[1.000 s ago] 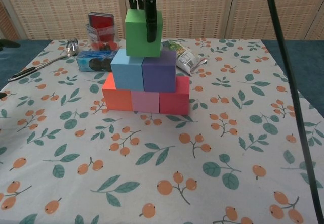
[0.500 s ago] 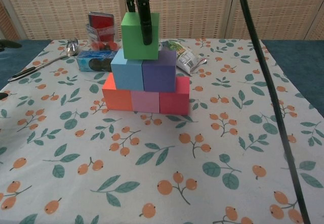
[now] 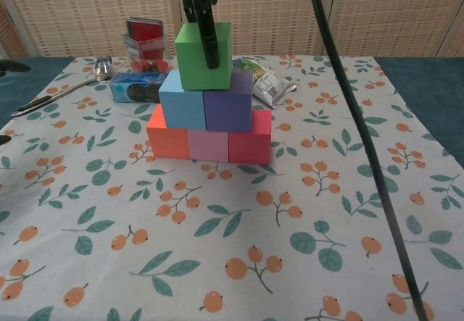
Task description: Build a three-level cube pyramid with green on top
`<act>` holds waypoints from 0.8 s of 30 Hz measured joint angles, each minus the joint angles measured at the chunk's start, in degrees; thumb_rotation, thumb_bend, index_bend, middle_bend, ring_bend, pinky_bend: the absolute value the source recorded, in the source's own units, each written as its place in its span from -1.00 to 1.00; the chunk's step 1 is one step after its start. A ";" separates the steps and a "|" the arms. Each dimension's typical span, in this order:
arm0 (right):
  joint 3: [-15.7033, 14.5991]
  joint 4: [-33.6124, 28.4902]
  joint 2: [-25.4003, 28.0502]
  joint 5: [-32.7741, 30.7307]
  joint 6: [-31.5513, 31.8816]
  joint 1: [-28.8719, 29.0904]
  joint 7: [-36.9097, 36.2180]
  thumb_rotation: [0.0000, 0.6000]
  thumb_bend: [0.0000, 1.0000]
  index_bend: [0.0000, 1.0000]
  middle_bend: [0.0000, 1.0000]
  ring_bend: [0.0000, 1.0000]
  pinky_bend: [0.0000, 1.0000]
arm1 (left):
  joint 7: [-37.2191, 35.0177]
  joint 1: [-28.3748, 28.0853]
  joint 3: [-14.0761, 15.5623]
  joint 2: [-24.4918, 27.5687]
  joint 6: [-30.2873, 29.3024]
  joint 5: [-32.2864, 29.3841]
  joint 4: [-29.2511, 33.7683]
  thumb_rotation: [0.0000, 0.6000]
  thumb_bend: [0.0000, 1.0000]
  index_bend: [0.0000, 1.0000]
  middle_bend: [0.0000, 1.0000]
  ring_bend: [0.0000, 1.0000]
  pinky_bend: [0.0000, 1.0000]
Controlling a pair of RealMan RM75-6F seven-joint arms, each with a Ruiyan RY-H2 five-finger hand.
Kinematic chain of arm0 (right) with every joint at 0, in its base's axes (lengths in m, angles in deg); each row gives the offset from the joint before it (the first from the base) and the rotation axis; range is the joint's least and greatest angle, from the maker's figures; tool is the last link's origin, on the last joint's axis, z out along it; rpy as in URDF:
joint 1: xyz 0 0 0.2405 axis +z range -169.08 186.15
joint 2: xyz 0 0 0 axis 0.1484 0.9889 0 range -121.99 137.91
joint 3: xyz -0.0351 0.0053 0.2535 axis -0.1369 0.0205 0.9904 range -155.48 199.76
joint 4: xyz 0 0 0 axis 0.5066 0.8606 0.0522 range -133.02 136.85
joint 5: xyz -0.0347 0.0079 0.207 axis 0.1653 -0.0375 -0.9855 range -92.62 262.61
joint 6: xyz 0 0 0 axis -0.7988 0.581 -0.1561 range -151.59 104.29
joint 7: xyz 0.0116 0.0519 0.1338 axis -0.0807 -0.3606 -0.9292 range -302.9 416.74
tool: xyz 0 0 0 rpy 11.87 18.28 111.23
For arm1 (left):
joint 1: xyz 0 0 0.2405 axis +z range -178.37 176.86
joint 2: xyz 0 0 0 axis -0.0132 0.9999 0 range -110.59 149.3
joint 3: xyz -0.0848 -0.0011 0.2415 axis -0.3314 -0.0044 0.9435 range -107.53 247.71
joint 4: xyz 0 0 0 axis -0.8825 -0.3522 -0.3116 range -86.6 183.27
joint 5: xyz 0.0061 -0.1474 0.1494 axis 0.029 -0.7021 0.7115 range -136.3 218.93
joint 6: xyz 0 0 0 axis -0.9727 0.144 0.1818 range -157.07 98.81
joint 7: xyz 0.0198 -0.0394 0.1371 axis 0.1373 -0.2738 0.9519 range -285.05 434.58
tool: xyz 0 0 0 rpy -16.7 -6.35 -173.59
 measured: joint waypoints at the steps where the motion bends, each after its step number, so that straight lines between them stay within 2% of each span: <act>1: 0.26 0.15 -0.17 0.07 0.07 -0.15 0.21 1.00 -1.00 -0.05 -0.53 -1.00 -1.00 | -0.11 0.01 -0.01 -0.02 0.01 0.01 -0.08 1.00 -0.37 -1.00 -1.00 -1.00 -0.91; 11: 3.22 1.39 -1.74 0.51 1.06 -1.32 2.43 1.00 -1.00 -0.05 -0.53 -1.00 -1.00 | -0.85 0.01 -0.08 -0.17 0.34 0.00 -0.83 1.00 -0.38 -1.00 -1.00 -1.00 -0.91; 24: 5.58 3.05 -3.88 1.08 2.61 -2.38 5.95 1.00 -1.00 -0.10 -0.53 -1.00 -1.00 | -1.66 0.17 -0.01 -0.42 0.54 0.00 -1.48 1.00 -0.37 -1.00 -1.00 -1.00 -0.91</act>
